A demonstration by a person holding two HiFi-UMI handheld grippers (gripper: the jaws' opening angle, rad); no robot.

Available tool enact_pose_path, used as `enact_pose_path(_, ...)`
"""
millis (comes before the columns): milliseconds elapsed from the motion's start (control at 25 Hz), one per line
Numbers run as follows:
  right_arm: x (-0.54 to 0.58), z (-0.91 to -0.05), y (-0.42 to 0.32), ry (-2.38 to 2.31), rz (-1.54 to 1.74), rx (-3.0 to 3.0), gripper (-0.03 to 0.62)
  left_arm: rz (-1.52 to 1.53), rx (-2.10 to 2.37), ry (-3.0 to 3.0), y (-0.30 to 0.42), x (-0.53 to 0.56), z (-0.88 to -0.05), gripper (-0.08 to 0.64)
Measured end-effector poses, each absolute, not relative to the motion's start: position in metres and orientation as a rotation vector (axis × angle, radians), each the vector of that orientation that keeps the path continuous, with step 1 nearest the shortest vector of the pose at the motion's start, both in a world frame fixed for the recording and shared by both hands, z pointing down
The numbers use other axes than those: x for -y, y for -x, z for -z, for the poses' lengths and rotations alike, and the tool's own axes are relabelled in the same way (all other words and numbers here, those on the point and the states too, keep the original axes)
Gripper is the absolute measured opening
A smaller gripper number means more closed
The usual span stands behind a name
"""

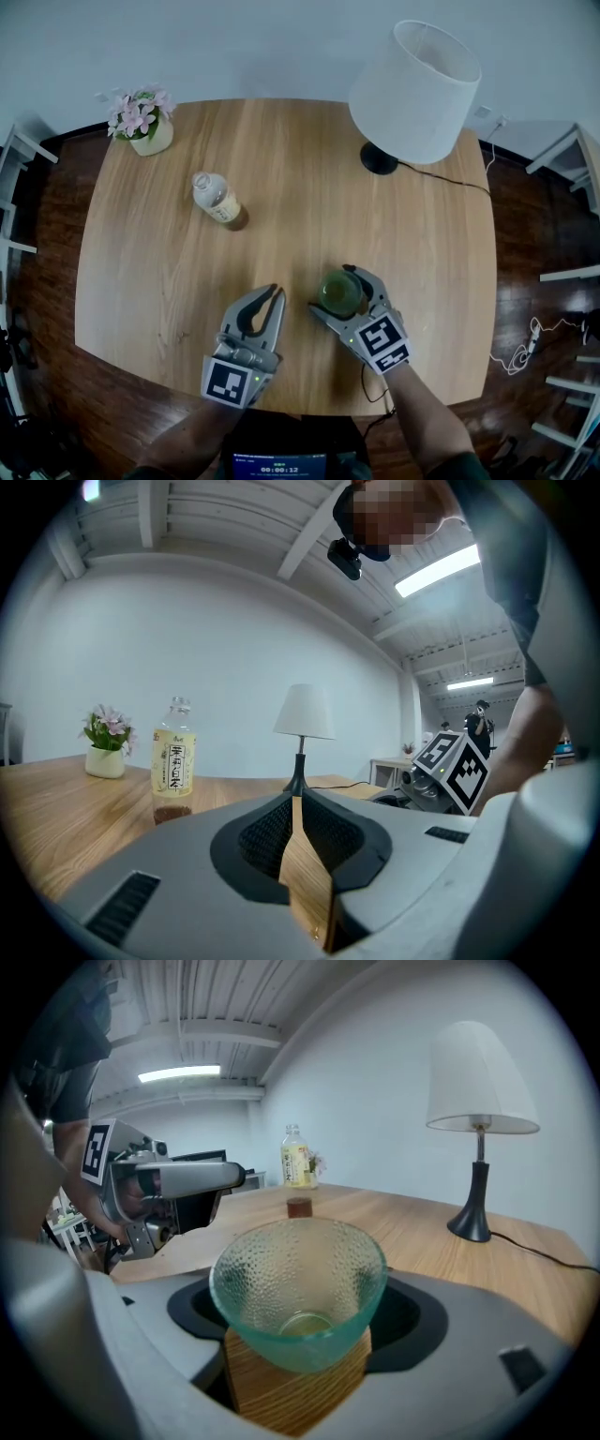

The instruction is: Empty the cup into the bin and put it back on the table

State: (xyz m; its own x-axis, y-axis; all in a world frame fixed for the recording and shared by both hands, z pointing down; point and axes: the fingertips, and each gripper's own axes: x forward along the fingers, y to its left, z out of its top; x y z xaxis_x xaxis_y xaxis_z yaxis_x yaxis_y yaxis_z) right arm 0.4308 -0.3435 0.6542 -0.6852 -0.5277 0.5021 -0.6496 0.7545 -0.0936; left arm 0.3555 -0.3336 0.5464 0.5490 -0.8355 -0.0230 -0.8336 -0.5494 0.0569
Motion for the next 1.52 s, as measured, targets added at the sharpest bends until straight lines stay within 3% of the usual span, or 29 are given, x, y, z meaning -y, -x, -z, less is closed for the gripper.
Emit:
enact_pose_path(320,0.345,-0.618,-0.435,-0.881,-0.276,2.541,0.402,0.154,1.541,-2.722,-0.339,0.328,-0.507,0.026)
enact_pose_path(1080,0.331,-0.413,-0.413,-0.887,-0.104,2.686,0.399,0.427,1.573,-2.853,-0.303,0.294,-0.336,0.028)
enact_pose_path(1520,0.317,-0.367,-0.380,-0.760,-0.018,2.735,0.399,0.463,1.814,-2.841,-0.260,0.269,-0.290,0.026)
